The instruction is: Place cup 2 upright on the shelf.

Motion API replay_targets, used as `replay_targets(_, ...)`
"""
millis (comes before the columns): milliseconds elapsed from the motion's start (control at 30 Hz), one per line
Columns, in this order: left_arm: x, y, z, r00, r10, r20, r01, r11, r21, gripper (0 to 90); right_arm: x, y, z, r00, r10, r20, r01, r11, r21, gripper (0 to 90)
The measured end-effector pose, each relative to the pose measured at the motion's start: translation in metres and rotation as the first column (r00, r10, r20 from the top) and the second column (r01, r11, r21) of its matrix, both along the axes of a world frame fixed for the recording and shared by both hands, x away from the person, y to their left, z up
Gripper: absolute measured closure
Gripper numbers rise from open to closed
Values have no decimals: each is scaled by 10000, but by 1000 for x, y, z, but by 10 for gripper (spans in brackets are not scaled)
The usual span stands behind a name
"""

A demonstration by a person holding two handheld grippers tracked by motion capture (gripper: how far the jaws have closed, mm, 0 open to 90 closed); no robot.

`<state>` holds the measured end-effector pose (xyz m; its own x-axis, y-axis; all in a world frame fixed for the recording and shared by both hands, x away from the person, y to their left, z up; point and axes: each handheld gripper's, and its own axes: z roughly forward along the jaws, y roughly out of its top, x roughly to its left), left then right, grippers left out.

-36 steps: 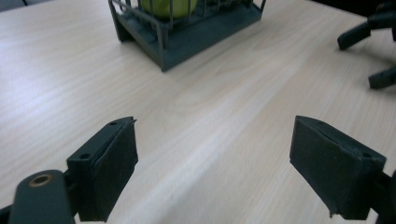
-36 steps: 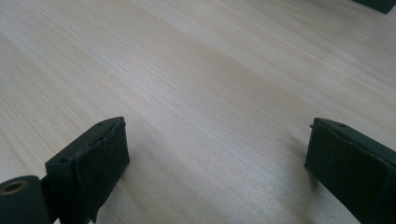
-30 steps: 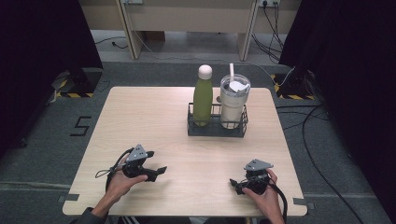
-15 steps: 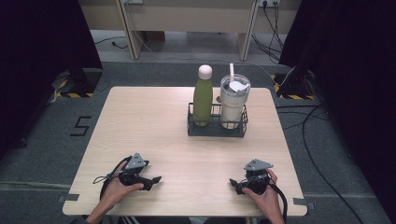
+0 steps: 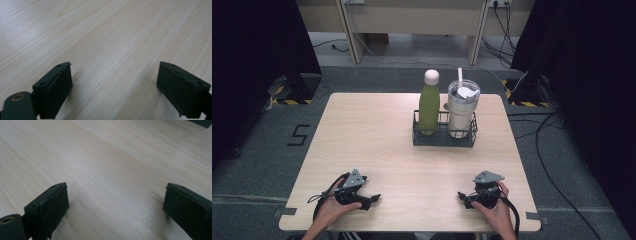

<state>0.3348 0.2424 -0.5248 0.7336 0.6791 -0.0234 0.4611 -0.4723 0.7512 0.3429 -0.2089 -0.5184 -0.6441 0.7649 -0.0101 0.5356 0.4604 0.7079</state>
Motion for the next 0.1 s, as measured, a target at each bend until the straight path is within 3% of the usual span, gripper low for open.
replay_targets(100,0,0,0,10000,50,11,-50,10000,40,114,0,0,0,10000,7,11,-7,10000,-7,66)
